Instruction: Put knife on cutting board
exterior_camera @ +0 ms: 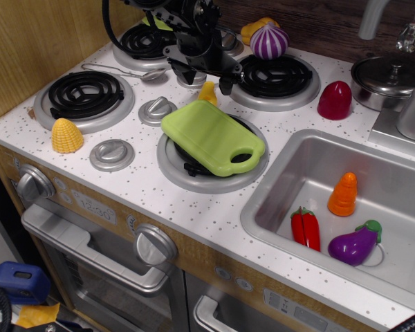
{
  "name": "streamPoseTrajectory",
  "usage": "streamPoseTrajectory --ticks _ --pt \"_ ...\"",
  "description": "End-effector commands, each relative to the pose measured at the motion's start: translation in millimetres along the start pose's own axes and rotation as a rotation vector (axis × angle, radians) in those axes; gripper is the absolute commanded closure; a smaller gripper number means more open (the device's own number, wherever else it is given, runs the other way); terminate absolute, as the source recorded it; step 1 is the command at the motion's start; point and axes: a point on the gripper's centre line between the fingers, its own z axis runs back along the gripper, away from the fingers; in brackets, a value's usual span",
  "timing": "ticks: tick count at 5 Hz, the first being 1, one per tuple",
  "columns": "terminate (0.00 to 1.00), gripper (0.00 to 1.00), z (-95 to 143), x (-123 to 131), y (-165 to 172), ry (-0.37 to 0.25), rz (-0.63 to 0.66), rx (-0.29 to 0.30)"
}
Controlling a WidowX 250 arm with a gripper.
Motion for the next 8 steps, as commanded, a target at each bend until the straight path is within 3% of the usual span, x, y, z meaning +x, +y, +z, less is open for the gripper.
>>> streamPoseTrajectory --ticks 1,4,5,7,8 --pt "0.00 0.00 0 0 0 0.000 0.000 0.000" --pt "0.00 0.00 -17 -3 8 -0.002 0.022 -0.020" --pt "0.00 1.00 -17 0 11 0.003 0.031 -0.031" --pt "0.00 1.00 9 30 13 -0.043 -0.065 0.086" --pt "0.00 1.00 35 45 16 -0.049 -0.107 0.168"
